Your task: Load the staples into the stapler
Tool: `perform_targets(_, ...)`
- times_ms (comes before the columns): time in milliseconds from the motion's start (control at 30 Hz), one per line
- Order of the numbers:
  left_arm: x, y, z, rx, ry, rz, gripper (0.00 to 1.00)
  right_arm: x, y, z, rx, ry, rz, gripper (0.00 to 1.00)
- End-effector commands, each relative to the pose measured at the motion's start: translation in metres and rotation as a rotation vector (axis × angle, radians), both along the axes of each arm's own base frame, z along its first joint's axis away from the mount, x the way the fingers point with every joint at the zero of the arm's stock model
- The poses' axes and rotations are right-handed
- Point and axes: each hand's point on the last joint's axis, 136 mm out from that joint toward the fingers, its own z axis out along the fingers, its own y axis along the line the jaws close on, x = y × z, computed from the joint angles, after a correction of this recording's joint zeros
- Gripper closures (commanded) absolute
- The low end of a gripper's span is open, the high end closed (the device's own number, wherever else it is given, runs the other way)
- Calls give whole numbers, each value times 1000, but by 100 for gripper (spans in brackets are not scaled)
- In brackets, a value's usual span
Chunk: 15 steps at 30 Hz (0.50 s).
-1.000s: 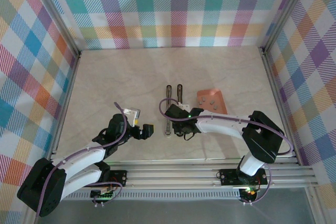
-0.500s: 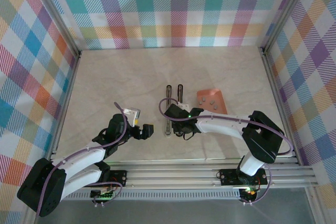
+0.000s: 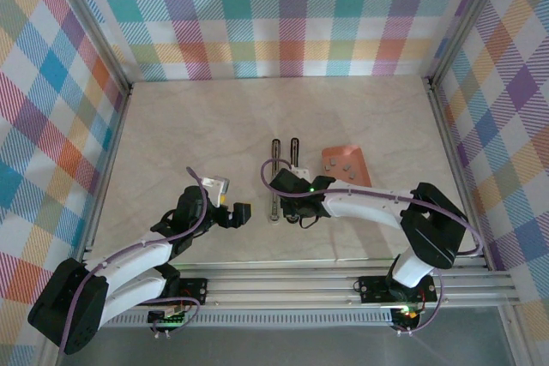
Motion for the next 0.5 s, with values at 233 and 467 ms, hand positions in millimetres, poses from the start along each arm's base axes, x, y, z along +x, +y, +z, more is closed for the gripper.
perform_targets(233,7,-6,16,-17,-47,-11,0,-4,6,-4,24,25,1,82)
perform_targets(467,7,-7,17,-19,-49,-12,0,-6,6,-11,10,42,5,82)
